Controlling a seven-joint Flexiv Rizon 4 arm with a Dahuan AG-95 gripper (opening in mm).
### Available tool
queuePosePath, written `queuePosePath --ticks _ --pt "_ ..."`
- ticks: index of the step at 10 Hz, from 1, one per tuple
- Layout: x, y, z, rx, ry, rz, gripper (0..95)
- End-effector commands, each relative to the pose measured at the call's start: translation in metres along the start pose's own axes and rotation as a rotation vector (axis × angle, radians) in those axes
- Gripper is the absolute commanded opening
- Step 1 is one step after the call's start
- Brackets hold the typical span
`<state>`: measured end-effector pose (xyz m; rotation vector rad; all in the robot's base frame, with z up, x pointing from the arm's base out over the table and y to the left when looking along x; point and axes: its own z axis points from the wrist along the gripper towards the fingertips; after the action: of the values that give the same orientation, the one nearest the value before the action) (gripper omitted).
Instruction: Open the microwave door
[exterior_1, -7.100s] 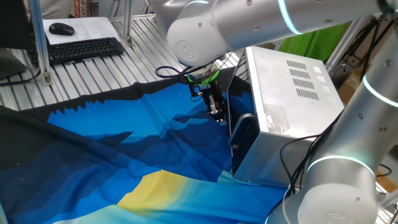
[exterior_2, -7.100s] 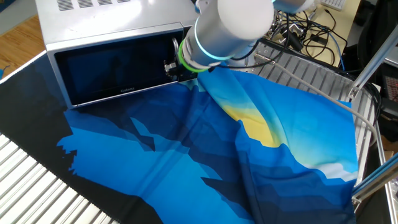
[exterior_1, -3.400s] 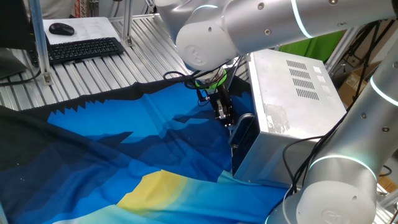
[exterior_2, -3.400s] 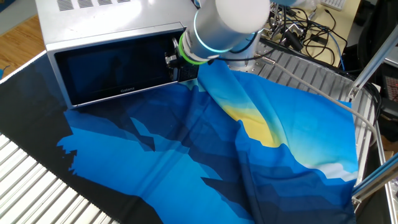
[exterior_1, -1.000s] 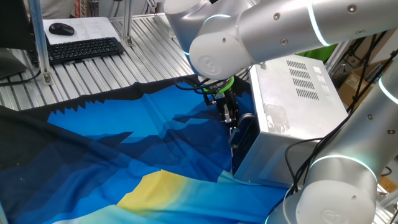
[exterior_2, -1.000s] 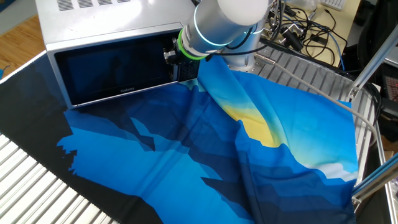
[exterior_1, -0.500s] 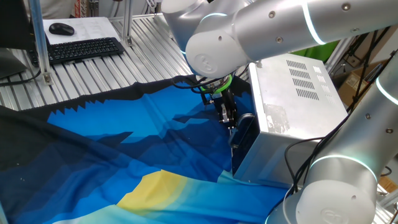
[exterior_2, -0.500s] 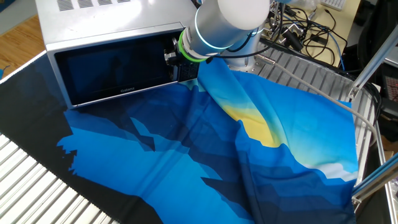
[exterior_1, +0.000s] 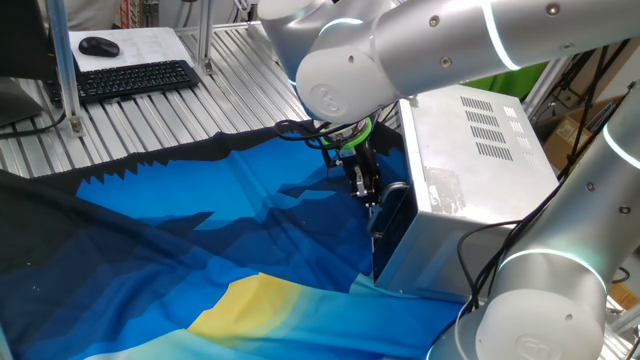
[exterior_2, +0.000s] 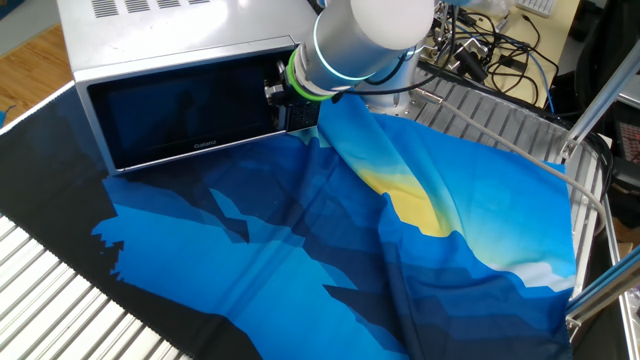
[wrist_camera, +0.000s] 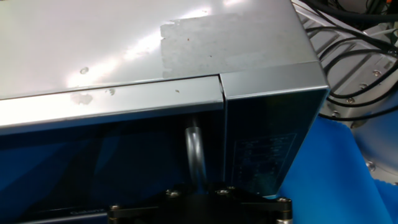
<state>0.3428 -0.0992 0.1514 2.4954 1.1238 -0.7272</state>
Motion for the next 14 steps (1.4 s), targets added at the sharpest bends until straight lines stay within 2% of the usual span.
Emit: queuePosePath --ticks 1,14 --pt "0.005 0.003 -0.001 -0.005 -0.004 -0.001 0.0" --pt "0.015 0.010 -0.007 0.013 -0.003 0.026 0.0"
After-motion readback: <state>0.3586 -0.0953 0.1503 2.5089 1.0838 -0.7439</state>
